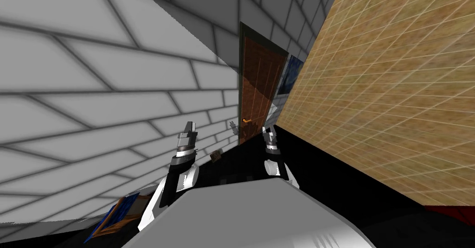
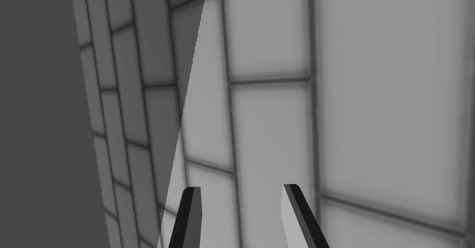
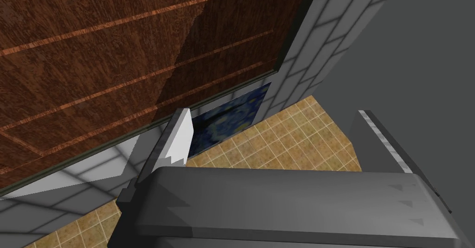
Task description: Pull the door open
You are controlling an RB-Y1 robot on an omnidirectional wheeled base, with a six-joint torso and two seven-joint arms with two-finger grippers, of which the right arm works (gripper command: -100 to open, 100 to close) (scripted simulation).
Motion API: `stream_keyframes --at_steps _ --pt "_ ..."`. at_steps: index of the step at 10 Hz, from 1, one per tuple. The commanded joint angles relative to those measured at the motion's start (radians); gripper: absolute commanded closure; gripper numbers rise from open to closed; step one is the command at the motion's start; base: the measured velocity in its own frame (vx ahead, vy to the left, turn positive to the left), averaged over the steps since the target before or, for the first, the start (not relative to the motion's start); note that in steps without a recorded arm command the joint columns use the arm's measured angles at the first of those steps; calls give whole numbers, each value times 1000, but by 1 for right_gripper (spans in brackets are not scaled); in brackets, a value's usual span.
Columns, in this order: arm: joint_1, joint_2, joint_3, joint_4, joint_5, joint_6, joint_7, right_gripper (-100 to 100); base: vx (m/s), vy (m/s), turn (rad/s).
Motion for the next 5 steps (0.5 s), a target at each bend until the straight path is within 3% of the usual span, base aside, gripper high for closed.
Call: stream_keyframes --at_steps 1,4,5 --pt "-21 -13 1 50 -1 -7 -7 -100 61 -33 76" --pt "-32 -24 4 103 -1 -17 -14 -100 41 -28 78" --pt "-43 -35 7 147 -1 -27 -21 -100 49 -32 85"
